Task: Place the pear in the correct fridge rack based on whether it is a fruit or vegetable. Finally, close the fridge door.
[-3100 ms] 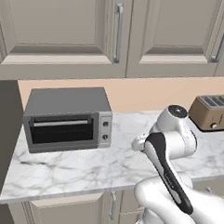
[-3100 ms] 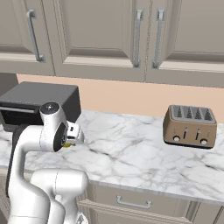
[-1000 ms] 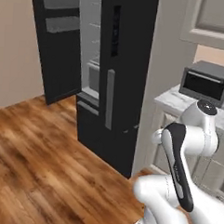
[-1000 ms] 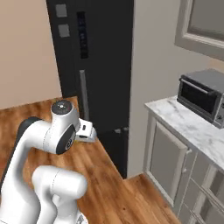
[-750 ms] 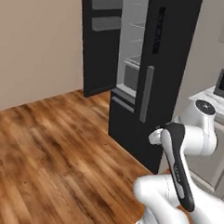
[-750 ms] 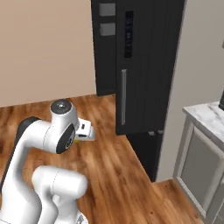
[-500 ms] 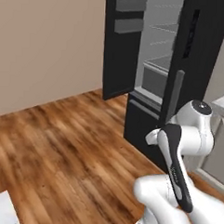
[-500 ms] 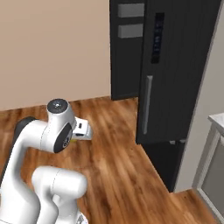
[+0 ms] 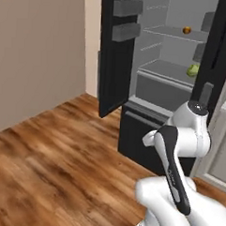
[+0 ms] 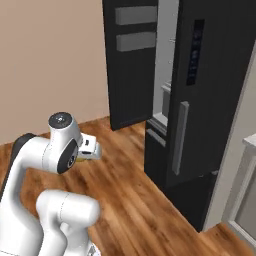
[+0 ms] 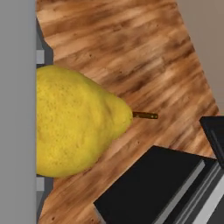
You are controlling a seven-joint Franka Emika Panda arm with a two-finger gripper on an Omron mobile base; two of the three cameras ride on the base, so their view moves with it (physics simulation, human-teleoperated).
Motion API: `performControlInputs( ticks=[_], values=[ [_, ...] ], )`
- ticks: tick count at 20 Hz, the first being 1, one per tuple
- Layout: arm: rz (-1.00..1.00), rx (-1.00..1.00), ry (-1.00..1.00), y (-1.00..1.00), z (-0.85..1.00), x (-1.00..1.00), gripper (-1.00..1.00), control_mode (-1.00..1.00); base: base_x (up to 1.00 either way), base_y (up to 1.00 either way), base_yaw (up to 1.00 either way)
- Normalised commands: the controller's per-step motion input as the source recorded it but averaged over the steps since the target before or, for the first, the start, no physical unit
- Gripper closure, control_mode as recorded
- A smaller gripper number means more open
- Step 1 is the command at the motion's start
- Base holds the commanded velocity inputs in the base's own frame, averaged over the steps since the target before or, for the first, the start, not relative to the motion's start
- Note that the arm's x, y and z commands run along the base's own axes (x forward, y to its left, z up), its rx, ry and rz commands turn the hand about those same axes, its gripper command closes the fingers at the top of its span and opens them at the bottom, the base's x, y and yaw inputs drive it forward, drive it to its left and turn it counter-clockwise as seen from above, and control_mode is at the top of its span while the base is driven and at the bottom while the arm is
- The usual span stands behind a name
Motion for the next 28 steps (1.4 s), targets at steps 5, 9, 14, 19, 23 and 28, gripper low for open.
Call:
performControlInputs(
  ticks=[5,9,14,19,23,28],
  values=[
    [0.00,0.00,0.00,0.00,0.00,0.00,1.00,1.00,1.00,1.00,-0.50],
    [0.00,0.00,0.00,0.00,0.00,0.00,1.00,1.00,1.00,0.96,-0.57],
    [0.00,0.00,0.00,0.00,0.00,0.00,1.00,1.00,1.00,0.92,-0.57],
    [0.00,0.00,0.00,0.00,0.00,0.00,1.00,1.00,1.00,0.55,-0.51],
    [0.00,0.00,0.00,0.00,0.00,0.00,1.00,1.00,0.98,0.16,-0.51],
    [0.00,0.00,0.00,0.00,0.00,0.00,1.00,1.00,0.75,0.06,-0.35]
  ],
)
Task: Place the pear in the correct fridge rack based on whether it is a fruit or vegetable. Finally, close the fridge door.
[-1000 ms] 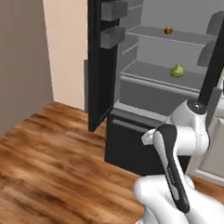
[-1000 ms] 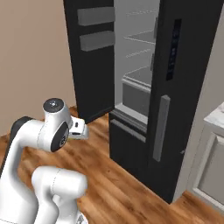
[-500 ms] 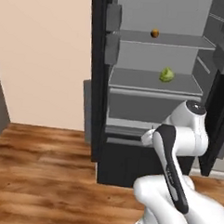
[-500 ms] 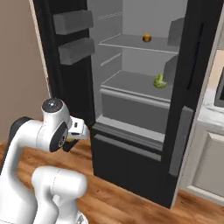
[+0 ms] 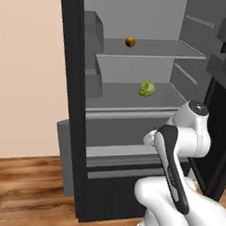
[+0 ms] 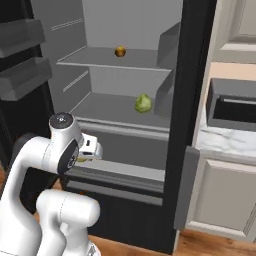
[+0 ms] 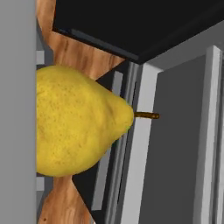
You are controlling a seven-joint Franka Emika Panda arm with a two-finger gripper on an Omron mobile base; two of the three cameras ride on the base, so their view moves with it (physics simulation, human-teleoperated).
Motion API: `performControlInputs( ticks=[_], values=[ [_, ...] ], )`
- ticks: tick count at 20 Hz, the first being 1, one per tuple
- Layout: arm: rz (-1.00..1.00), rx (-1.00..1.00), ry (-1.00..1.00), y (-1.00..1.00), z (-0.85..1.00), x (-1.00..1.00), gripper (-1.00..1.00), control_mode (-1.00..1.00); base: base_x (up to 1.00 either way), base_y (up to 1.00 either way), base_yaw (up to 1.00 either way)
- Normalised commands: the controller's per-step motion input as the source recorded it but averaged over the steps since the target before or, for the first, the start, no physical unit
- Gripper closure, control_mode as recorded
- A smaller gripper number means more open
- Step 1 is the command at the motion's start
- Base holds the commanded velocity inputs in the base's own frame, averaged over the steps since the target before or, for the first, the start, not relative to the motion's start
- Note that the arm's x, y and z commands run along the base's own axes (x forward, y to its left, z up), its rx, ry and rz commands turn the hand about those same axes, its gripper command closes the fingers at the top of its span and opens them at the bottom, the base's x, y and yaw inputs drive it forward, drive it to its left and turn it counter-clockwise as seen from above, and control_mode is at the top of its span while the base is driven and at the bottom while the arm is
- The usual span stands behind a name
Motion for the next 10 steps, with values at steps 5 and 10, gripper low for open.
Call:
performControlInputs(
  ticks=[5,10],
  values=[
    [0.00,0.00,0.00,0.00,0.00,0.00,1.00,1.00,0.77,0.01,-0.20],
    [-0.04,0.00,-0.02,0.00,0.04,0.00,1.00,-1.00,0.32,0.05,-0.12]
  ],
)
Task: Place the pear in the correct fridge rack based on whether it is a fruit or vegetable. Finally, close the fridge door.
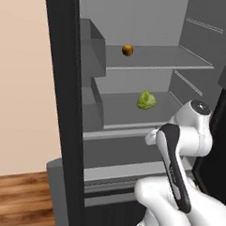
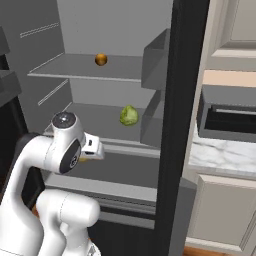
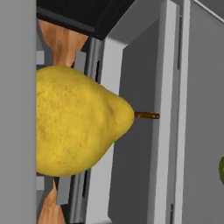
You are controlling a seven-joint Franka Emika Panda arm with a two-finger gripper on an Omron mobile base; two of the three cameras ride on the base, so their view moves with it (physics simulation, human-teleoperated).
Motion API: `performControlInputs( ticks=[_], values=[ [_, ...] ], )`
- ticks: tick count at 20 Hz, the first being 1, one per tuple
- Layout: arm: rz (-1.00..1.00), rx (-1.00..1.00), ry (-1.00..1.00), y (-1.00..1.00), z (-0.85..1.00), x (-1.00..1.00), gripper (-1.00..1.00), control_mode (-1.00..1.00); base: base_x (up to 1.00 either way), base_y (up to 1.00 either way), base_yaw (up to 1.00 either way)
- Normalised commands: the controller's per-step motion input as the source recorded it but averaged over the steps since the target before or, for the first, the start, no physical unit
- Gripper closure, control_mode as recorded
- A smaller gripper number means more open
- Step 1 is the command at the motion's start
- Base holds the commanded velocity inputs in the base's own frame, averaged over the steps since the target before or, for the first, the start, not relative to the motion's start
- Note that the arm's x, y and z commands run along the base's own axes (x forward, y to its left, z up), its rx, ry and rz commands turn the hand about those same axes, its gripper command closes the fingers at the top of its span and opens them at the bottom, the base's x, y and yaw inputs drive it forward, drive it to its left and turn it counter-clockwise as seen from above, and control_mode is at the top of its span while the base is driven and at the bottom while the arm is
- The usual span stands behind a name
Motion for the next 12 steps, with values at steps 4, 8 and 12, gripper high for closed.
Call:
performControlInputs(
  ticks=[4,8,12],
  values=[
    [-0.15,0.00,-0.24,-0.01,0.53,-0.17,1.00,-1.00,0.00,0.00,0.00],
    [-0.08,0.00,-0.43,-0.04,0.80,-0.45,1.00,-1.00,0.00,0.00,0.00],
    [-0.05,0.00,-0.52,-0.02,1.00,-0.44,1.00,-1.00,0.00,0.00,0.00]
  ],
)
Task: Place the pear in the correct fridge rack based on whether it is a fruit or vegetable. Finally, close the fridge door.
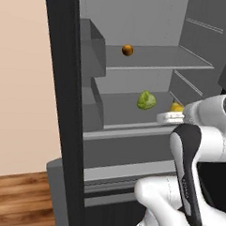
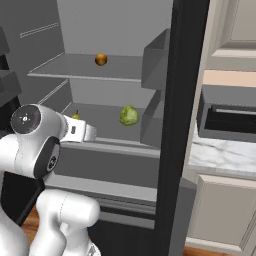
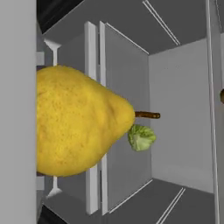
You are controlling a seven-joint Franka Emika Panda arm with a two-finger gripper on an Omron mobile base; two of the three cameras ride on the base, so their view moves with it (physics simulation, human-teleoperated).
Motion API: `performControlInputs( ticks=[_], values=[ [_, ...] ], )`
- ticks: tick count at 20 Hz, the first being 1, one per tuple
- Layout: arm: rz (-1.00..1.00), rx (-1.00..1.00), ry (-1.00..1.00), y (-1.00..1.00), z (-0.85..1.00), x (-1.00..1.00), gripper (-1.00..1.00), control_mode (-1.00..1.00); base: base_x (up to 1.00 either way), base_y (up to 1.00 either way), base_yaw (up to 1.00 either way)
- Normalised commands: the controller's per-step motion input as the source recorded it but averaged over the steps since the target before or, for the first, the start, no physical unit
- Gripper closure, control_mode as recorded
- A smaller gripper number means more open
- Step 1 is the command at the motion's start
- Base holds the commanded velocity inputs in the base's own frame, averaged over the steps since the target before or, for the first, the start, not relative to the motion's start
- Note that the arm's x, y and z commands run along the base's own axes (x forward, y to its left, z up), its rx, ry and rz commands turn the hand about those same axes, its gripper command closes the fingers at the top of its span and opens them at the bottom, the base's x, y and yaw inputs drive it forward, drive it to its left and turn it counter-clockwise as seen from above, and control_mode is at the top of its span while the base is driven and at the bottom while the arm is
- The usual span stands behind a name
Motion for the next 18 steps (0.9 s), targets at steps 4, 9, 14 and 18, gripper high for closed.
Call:
performControlInputs(
  ticks=[4,9,14,18],
  values=[
    [0.00,0.00,-0.47,0.00,1.00,-0.08,1.00,-1.00,0.00,0.00,0.00],
    [-0.03,0.00,-0.27,0.00,1.00,0.07,1.00,-1.00,0.00,0.00,0.00],
    [-0.03,0.01,0.07,-0.06,0.72,0.61,1.00,-1.00,0.00,0.00,0.00],
    [0.00,0.07,0.35,-0.25,0.47,0.90,1.00,-1.00,0.00,0.00,0.00]
  ],
)
